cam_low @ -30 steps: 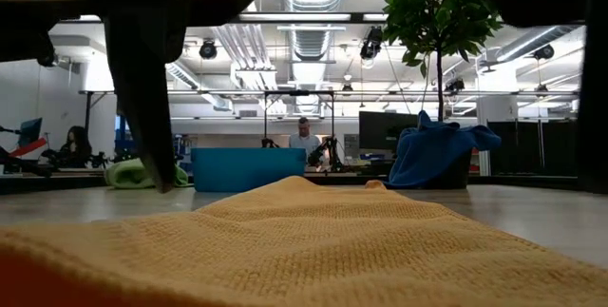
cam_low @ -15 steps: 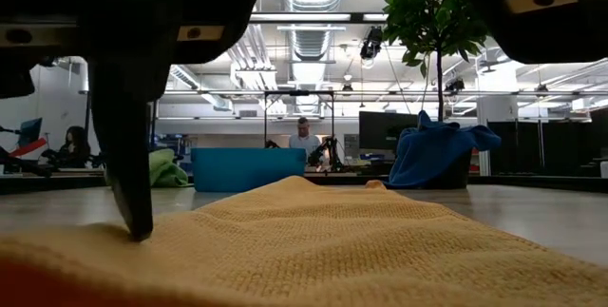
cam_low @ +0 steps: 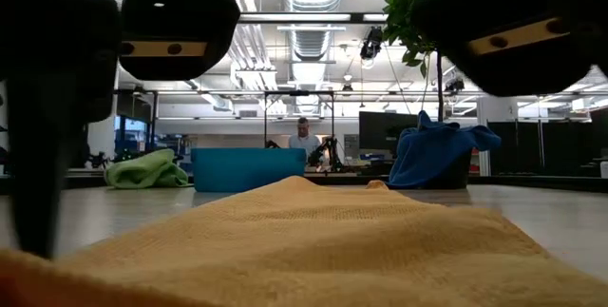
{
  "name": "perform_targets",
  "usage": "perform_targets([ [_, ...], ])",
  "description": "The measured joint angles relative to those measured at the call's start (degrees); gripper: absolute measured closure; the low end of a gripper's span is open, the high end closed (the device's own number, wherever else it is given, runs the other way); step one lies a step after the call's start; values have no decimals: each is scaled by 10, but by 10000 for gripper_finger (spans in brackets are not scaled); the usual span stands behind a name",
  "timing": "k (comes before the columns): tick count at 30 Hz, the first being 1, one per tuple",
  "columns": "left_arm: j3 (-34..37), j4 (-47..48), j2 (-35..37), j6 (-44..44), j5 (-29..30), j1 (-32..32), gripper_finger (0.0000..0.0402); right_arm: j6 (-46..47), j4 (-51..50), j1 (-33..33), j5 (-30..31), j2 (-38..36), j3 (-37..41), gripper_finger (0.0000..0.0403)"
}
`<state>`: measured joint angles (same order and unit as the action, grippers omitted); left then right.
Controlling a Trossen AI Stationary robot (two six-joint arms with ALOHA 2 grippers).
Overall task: Fold microfiber towels
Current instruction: Fold the orange microfiber cloth
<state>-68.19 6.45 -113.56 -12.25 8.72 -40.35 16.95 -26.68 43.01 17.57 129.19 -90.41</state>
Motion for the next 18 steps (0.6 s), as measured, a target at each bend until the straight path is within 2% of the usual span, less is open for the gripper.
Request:
perform_targets([
  [4,-1,-2,-1,2,-2,0,395,0,-1,-7,-15,-4,1,393],
  [13,1,6,14,45,8,2,401,-3,-22,-11,-11,-44,5,394],
  [18,1,3,42,46,8,2,401,13,-22,-11,-43,-78,1,394],
])
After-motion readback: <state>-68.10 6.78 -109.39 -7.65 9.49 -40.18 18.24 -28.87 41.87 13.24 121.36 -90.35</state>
